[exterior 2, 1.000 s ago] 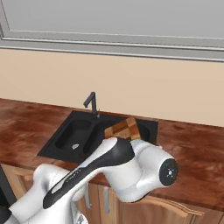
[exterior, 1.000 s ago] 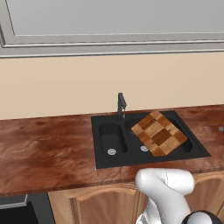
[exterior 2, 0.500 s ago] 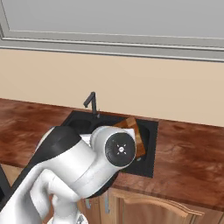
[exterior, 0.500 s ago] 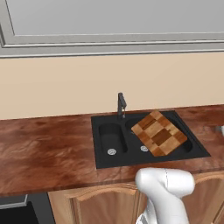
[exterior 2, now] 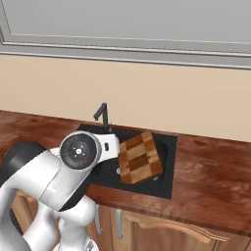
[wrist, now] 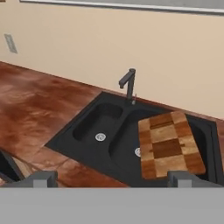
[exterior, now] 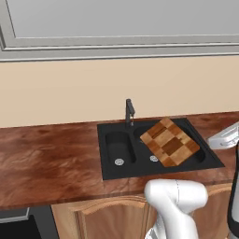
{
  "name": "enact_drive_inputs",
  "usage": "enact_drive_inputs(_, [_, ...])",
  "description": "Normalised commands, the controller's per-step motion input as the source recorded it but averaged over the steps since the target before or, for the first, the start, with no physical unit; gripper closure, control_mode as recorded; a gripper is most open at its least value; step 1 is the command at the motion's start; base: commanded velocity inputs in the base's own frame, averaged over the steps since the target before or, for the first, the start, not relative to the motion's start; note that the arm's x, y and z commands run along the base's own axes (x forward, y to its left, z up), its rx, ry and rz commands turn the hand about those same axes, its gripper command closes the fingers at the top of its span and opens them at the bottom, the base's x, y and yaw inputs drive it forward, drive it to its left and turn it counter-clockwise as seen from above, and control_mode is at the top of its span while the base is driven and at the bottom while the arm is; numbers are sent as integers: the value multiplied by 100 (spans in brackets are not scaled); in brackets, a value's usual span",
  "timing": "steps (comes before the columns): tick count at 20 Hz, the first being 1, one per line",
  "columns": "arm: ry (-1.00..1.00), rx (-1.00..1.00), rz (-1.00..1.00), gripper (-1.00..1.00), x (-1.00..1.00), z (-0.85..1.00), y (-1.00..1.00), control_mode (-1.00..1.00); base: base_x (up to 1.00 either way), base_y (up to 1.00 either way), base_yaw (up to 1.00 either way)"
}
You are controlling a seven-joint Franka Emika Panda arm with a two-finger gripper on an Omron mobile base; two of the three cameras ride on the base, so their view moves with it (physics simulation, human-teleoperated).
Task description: Move the cutting board and knife to the sink. Then move spray from the cabinet to the counter.
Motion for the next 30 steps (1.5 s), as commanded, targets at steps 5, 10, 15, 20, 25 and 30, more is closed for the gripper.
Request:
enact_drive_inputs(5, [0,0,0,-100,0,0,0,100,-54,-25,0])
enact_drive_inputs(10, [0,0,0,-100,0,0,0,100,-99,-49,-1])
enact_drive_inputs(15, [0,0,0,-100,0,0,0,100,-96,-45,-8])
enact_drive_inputs(20, [0,0,0,-100,0,0,0,100,-51,-64,-39])
enact_drive_inputs(25, [0,0,0,-100,0,0,0,100,-1,-63,-68])
enact_drive_inputs(30, [0,0,0,-100,0,0,0,100,0,-60,-69])
